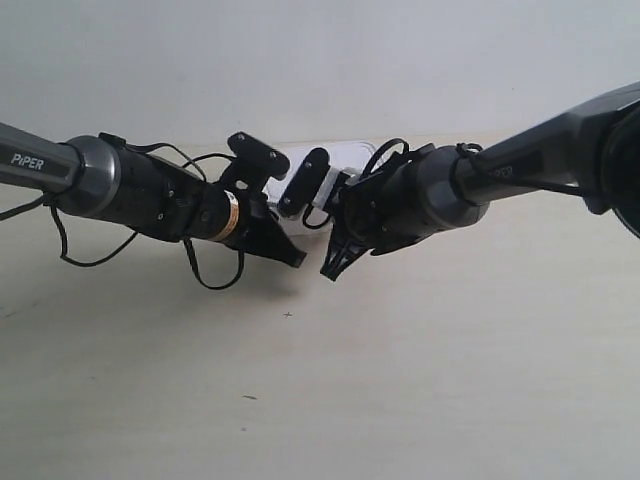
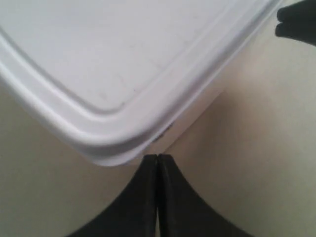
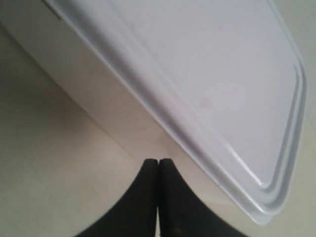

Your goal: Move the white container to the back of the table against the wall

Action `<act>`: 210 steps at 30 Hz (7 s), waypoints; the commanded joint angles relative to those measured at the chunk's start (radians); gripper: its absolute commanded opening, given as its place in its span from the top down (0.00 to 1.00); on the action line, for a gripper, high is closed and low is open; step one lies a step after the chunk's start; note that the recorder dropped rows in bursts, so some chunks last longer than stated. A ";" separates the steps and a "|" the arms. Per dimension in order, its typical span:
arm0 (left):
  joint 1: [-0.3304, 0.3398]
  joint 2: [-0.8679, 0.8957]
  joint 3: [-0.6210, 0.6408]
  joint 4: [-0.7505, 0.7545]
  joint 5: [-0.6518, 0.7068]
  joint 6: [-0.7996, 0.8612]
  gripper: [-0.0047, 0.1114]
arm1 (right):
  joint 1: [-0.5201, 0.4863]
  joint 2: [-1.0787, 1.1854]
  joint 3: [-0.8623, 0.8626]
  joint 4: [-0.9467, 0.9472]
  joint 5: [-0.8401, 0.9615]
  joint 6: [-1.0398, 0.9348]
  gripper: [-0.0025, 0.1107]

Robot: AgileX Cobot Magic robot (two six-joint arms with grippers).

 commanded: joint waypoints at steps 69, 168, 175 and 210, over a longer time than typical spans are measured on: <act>0.072 0.147 -0.259 -0.224 -0.139 0.128 0.96 | -0.093 -0.033 -0.006 -0.195 -0.009 0.132 0.98; 0.129 0.256 -0.463 -0.182 -0.186 0.182 0.96 | -0.157 0.240 -0.406 -0.195 -0.211 0.209 0.98; 0.139 0.266 -0.482 -0.179 -0.215 0.178 0.96 | -0.157 0.250 -0.420 -0.195 -0.218 0.209 0.98; 0.189 0.360 -0.602 -0.171 -0.251 0.125 0.96 | -0.166 0.250 -0.426 -0.195 -0.200 0.206 0.98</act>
